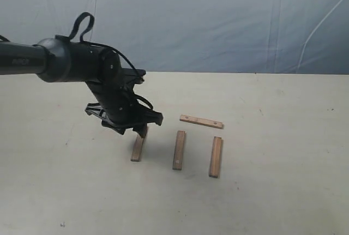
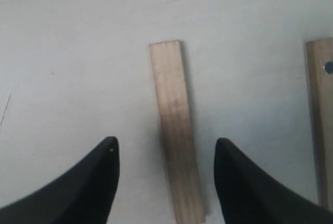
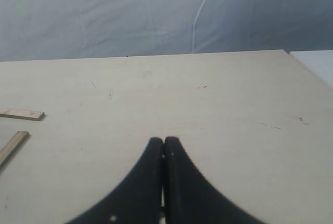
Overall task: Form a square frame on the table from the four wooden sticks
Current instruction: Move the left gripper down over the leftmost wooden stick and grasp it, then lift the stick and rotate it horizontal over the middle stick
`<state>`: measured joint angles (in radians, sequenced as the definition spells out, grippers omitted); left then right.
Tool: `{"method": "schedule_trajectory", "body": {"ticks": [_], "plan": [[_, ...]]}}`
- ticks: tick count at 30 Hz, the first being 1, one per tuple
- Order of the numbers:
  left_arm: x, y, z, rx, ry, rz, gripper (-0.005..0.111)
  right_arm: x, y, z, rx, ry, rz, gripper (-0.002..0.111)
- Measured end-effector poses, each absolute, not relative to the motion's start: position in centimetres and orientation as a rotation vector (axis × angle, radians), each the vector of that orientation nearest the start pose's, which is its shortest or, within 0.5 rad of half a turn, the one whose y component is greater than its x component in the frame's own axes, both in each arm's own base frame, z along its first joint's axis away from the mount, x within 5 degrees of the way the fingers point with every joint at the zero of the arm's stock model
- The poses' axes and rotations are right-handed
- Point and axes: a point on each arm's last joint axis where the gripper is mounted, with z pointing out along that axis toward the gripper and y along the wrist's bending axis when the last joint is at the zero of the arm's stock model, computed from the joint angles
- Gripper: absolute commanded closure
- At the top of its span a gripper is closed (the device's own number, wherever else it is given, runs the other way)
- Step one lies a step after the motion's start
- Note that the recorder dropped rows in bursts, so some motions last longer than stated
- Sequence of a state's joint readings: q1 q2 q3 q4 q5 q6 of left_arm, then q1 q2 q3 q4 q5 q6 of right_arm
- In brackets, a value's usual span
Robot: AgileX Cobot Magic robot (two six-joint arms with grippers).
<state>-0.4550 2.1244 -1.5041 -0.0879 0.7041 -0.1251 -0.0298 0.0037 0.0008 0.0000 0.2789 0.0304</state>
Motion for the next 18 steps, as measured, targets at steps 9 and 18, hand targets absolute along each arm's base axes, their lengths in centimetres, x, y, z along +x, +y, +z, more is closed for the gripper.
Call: {"method": "schedule_trajectory", "body": {"ticks": [9, 18], "plan": [[39.6, -21.6, 12.6, 0.423, 2.851, -0.146, 0.054, 5.5, -0.2, 18.7, 0.053, 1.766, 0.000, 0.109], [39.6, -21.5, 11.9, 0.431, 2.884, -0.120, 0.095, 5.5, -0.2, 18.7, 0.053, 1.766, 0.000, 0.109]]}}
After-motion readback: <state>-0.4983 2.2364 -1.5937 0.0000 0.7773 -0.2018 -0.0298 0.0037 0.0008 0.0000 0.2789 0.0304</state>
